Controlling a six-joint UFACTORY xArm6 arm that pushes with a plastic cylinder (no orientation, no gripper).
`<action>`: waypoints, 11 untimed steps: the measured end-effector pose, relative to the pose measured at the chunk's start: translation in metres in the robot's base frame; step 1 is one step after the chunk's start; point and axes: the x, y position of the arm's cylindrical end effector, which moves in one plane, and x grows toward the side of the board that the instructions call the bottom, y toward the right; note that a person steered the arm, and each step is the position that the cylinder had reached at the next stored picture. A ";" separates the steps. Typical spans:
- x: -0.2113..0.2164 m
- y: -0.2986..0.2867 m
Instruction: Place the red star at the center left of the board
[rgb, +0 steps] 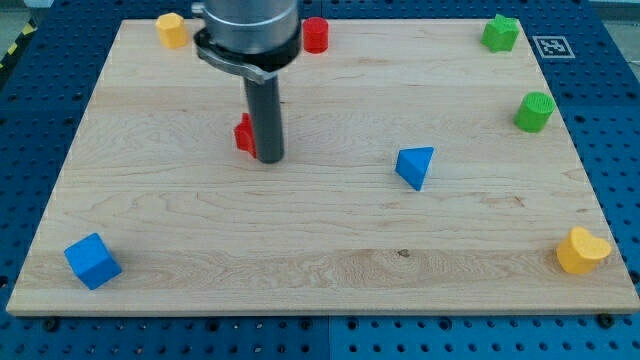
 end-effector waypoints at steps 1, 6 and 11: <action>-0.006 -0.005; -0.031 -0.017; -0.031 -0.106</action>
